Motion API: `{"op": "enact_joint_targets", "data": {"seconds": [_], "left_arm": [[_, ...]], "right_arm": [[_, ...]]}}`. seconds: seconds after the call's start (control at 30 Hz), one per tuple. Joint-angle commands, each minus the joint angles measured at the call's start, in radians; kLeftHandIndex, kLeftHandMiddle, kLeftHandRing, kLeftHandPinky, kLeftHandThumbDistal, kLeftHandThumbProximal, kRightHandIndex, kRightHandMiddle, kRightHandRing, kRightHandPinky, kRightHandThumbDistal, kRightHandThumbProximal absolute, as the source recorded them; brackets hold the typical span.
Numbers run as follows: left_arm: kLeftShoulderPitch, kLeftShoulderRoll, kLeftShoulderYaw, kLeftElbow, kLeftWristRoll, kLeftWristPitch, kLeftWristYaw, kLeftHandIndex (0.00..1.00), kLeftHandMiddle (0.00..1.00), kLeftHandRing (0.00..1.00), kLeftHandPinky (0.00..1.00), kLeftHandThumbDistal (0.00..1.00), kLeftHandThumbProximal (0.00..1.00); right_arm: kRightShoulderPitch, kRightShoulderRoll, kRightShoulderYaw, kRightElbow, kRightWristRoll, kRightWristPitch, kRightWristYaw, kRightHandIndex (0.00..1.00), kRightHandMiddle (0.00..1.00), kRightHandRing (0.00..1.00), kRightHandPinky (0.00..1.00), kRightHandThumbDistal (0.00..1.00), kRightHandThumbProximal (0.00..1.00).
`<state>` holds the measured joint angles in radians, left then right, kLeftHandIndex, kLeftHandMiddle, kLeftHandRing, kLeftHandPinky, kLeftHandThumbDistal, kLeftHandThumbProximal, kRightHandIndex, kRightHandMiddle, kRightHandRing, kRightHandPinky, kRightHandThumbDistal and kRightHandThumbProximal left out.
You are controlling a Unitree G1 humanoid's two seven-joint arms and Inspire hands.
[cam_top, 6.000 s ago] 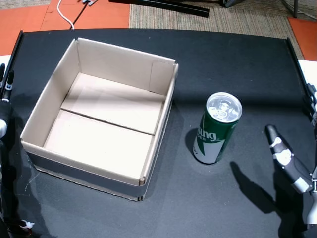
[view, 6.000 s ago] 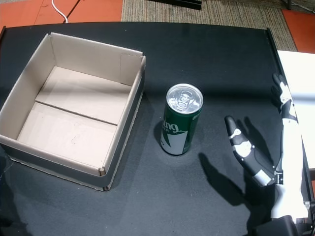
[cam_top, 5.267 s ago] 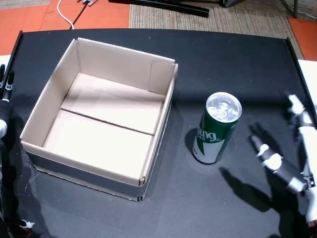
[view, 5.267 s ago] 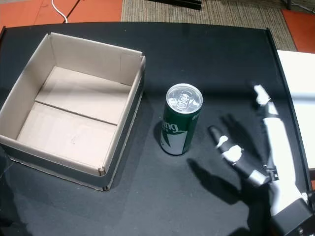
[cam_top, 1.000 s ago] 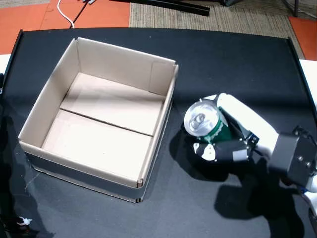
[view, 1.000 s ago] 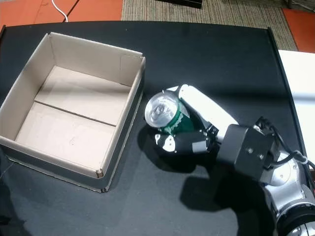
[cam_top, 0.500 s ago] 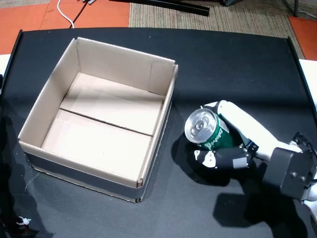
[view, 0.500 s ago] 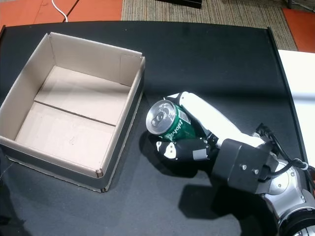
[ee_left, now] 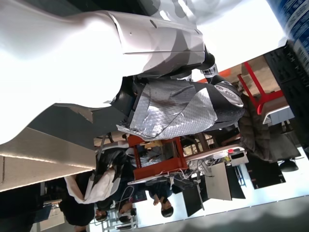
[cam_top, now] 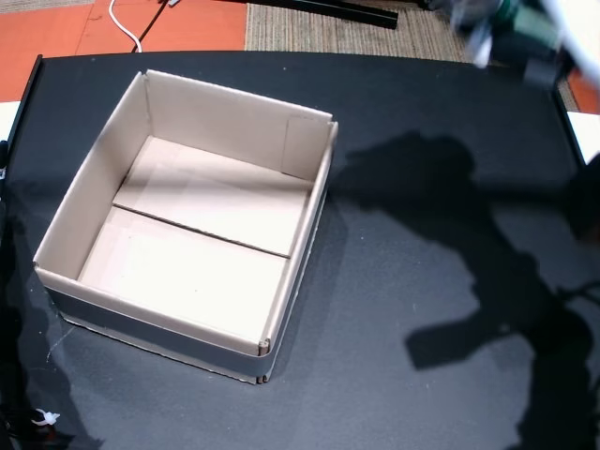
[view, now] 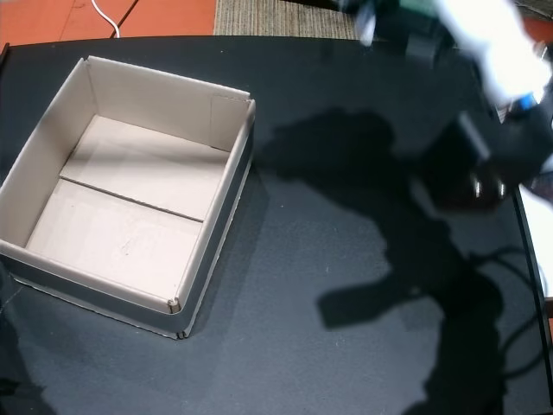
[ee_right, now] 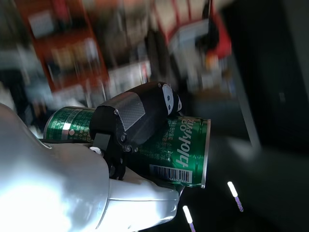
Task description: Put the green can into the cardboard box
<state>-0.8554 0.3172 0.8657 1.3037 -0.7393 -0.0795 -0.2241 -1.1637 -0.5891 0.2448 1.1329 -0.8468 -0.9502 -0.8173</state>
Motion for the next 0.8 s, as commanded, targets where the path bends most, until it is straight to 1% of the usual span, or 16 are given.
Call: {"op": "enact_joint_targets", "data": {"seconds": [0.0, 0.03, 0.07, 0.1, 0.13, 0.23, 0.27, 0.37, 0.47, 0.5, 0.53, 0.57, 0.6, 0.63, 0.73, 0.77], "left_arm": [[-0.006, -0.009, -0.012, 0.008, 0.017, -0.015, -0.001, 0.32, 0.36, 0.48, 0.76, 0.0, 0.85], [-0.008, -0.01, -0.013, 0.008, 0.018, -0.018, 0.005, 0.34, 0.36, 0.49, 0.77, 0.0, 0.85], [-0.01, -0.012, -0.016, 0.008, 0.02, -0.021, 0.008, 0.36, 0.38, 0.49, 0.78, 0.0, 0.86], [-0.01, -0.014, -0.017, 0.008, 0.02, -0.023, 0.008, 0.37, 0.39, 0.5, 0.79, 0.0, 0.86], [-0.01, -0.015, -0.018, 0.008, 0.019, -0.023, 0.003, 0.38, 0.39, 0.5, 0.79, 0.0, 0.87], [-0.007, -0.016, -0.02, 0.008, 0.015, -0.023, -0.009, 0.37, 0.38, 0.5, 0.79, 0.0, 0.88], [-0.007, -0.017, -0.022, 0.009, 0.015, -0.025, -0.007, 0.36, 0.38, 0.49, 0.78, 0.0, 0.88], [-0.009, -0.02, -0.026, 0.008, 0.016, -0.029, -0.004, 0.35, 0.4, 0.49, 0.79, 0.0, 0.88], [-0.007, -0.023, -0.032, 0.008, 0.018, -0.031, -0.01, 0.35, 0.39, 0.48, 0.78, 0.0, 0.89], [-0.007, -0.023, -0.032, 0.008, 0.016, -0.03, -0.013, 0.34, 0.39, 0.49, 0.78, 0.0, 0.89], [-0.007, -0.024, -0.032, 0.008, 0.015, -0.029, -0.018, 0.33, 0.39, 0.49, 0.77, 0.0, 0.89], [-0.006, -0.025, -0.033, 0.008, 0.014, -0.029, -0.021, 0.33, 0.39, 0.5, 0.77, 0.0, 0.89], [-0.006, -0.026, -0.033, 0.009, 0.014, -0.03, -0.02, 0.33, 0.38, 0.49, 0.76, 0.0, 0.89], [-0.007, -0.028, -0.032, 0.009, 0.014, -0.032, -0.015, 0.32, 0.37, 0.48, 0.75, 0.0, 0.88], [-0.007, -0.033, -0.03, 0.009, 0.011, -0.034, -0.015, 0.33, 0.36, 0.47, 0.76, 0.0, 0.85], [-0.005, -0.034, -0.03, 0.008, 0.01, -0.031, -0.022, 0.34, 0.37, 0.47, 0.76, 0.0, 0.85]], "right_arm": [[-0.17, -0.037, 0.024, -0.004, -0.05, 0.039, -0.18, 0.0, 0.0, 0.0, 0.19, 0.44, 0.21], [-0.201, -0.035, 0.032, 0.009, -0.058, 0.046, -0.213, 0.0, 0.0, 0.0, 0.19, 0.42, 0.22], [-0.23, -0.031, 0.038, 0.023, -0.059, 0.05, -0.234, 0.0, 0.0, 0.0, 0.21, 0.36, 0.25], [-0.252, -0.027, 0.044, 0.036, -0.058, 0.053, -0.249, 0.0, 0.0, 0.0, 0.21, 0.34, 0.27], [-0.271, -0.017, 0.04, 0.049, -0.039, 0.048, -0.241, 0.0, 0.0, 0.0, 0.21, 0.36, 0.28], [-0.32, 0.011, 0.039, 0.08, 0.001, 0.022, -0.21, 0.0, 0.0, 0.0, 0.21, 0.45, 0.23], [-0.333, 0.017, 0.044, 0.089, 0.007, 0.015, -0.201, 0.0, 0.0, 0.0, 0.2, 0.44, 0.22], [-0.375, 0.046, 0.063, 0.111, 0.019, 0.025, -0.143, 0.0, 0.0, 0.0, 0.2, 0.48, 0.19], [-0.402, 0.091, 0.06, 0.13, 0.053, 0.021, -0.038, 0.0, 0.0, 0.0, 0.23, 0.42, 0.14], [-0.41, 0.111, 0.062, 0.135, 0.062, 0.019, -0.006, 0.0, 0.0, 0.0, 0.23, 0.43, 0.11], [-0.417, 0.134, 0.066, 0.139, 0.067, 0.021, 0.02, 0.0, 0.0, 0.0, 0.24, 0.43, 0.11], [-0.422, 0.152, 0.068, 0.142, 0.071, 0.024, 0.04, 0.0, 0.0, 0.0, 0.24, 0.44, 0.13], [-0.427, 0.181, 0.07, 0.148, 0.078, 0.026, 0.073, 0.0, 0.0, 0.0, 0.25, 0.43, 0.17], [-0.432, 0.213, 0.073, 0.152, 0.084, 0.029, 0.105, 0.0, 0.0, 0.0, 0.26, 0.42, 0.17], [-0.444, 0.305, 0.093, 0.161, 0.1, 0.034, 0.217, 0.0, 0.0, 0.02, 0.29, 0.42, 0.07], [-0.448, 0.337, 0.106, 0.163, 0.102, 0.039, 0.261, 0.02, 0.03, 0.06, 0.29, 0.41, 0.08]]}}
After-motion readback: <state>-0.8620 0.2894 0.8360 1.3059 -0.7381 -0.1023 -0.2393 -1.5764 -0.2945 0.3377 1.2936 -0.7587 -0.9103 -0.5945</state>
